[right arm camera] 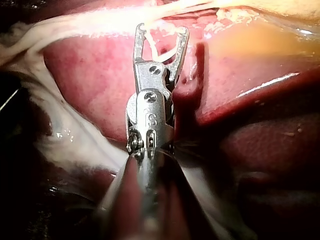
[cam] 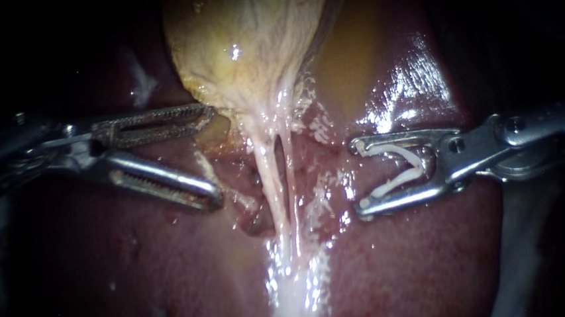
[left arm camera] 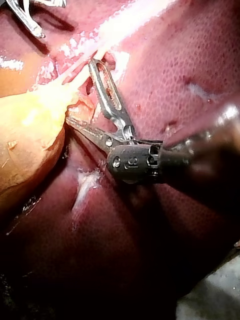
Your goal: Grabbing gallbladder
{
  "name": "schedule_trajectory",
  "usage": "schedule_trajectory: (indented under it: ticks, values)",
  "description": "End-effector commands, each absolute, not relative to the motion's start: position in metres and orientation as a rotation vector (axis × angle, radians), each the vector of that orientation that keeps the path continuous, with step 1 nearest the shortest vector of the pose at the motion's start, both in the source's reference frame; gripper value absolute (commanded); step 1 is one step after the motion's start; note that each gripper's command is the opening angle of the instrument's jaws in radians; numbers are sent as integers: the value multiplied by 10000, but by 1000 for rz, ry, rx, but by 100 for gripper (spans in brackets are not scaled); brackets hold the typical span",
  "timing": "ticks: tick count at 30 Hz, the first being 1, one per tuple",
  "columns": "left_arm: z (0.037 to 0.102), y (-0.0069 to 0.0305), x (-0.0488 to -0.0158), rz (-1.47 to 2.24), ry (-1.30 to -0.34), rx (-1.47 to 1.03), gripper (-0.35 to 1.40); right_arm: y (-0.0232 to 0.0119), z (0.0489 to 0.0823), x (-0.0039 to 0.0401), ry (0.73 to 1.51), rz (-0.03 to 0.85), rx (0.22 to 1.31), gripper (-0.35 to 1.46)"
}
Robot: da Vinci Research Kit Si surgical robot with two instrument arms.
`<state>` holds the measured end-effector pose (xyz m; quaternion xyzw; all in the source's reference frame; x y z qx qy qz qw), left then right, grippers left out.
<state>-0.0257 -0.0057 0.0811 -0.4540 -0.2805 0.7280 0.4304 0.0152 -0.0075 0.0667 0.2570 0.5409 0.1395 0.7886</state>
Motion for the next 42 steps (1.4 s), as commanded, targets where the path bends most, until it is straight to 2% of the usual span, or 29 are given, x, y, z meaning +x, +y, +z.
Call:
schedule_trajectory:
  ticks: [1,8,15,20,28,38,42]
  values:
    - [813,-56,-258,1799,-705,-1120,85,-75,667,152,1165,300,554,50]
    - [822,-47,-270,1785,-705,-1112,80,-75,667,151,1165,300,554,50]
    - [825,-42,-280,1783,-703,-1110,61,-75,666,151,1165,300,554,50]
    - [834,-37,-276,1784,-704,-1111,43,-75,666,151,1165,300,554,50]
    - [835,-36,-271,1765,-717,-1100,39,-75,666,152,1165,300,554,50]
    - [823,-39,-261,1724,-744,-1075,26,-75,666,151,1165,300,554,50]
    - [822,-38,-260,1719,-747,-1072,9,-75,666,151,1165,300,554,50]
